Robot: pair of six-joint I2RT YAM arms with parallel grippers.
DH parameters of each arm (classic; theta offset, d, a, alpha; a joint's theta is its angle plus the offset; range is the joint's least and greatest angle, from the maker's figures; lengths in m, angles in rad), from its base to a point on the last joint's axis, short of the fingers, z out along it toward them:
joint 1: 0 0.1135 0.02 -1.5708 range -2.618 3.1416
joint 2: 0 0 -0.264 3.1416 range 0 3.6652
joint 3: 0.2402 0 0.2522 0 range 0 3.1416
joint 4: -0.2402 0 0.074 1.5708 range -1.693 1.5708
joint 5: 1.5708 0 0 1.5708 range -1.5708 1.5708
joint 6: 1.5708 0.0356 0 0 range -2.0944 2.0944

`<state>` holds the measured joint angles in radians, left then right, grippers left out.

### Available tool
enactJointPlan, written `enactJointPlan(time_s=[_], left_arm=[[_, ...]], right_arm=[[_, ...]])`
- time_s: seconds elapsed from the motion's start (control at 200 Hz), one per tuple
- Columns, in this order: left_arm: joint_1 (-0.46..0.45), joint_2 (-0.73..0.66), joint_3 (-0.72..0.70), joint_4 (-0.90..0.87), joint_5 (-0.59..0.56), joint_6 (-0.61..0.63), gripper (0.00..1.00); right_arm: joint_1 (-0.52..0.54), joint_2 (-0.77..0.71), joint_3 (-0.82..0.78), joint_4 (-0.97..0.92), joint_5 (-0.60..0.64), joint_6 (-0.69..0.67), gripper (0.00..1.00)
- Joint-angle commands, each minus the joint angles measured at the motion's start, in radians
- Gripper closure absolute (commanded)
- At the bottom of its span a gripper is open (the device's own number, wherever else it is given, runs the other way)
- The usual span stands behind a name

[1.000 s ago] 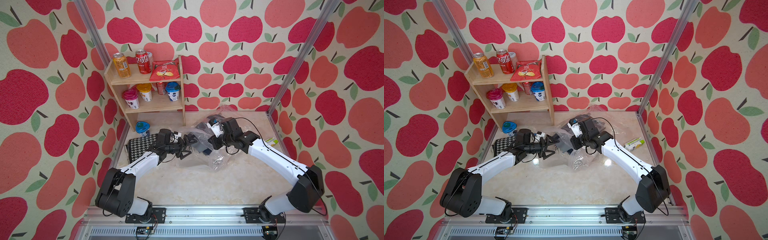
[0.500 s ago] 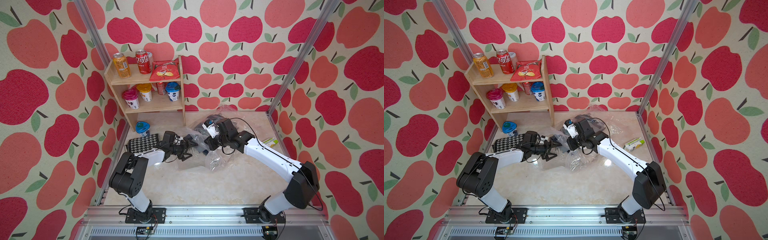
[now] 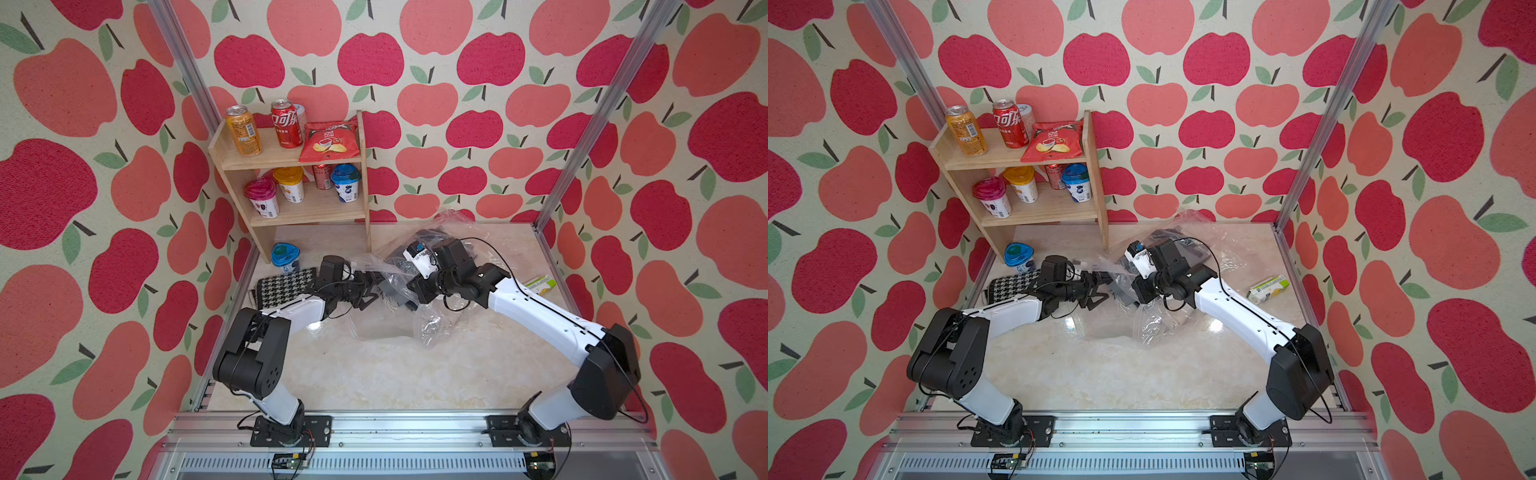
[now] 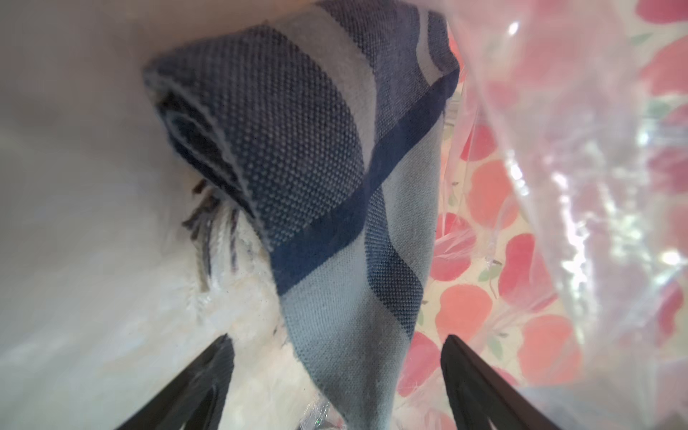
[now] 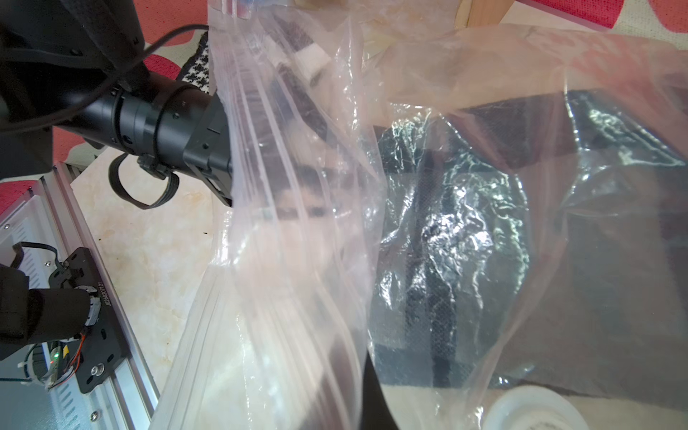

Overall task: Take the scarf out of the vacuum bag
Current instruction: Take out the scarf from the vacuum bag.

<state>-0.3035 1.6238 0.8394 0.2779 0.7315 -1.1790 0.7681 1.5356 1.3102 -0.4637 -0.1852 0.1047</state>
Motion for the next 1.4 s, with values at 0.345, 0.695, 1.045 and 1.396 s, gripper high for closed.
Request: enactJointPlan(time_s=[0.345, 0.695, 1.045, 1.396], left_arm=[[0.068, 0.110, 0.085, -0.031, -0.033, 0.032, 0.12], [0.059, 0.162, 0.050, 0.088, -0.066, -0.068, 0.22], [0.048, 0.193, 0.090, 0.077, -0.119, -0.075, 0.48], [0.053, 0.179, 0.198, -0.049, -0.150, 0.018, 0.88]], right_arm=[[0.003, 0.000, 0.004, 0.008, -0.022, -0.004, 0.93], [0.036, 0.024, 0.023, 0.028, -0.063, 0.003, 0.94], [0.056, 0.036, 0.034, 0.037, -0.065, 0.014, 0.95], [0.056, 0.036, 0.040, 0.046, -0.059, 0.027, 0.95]])
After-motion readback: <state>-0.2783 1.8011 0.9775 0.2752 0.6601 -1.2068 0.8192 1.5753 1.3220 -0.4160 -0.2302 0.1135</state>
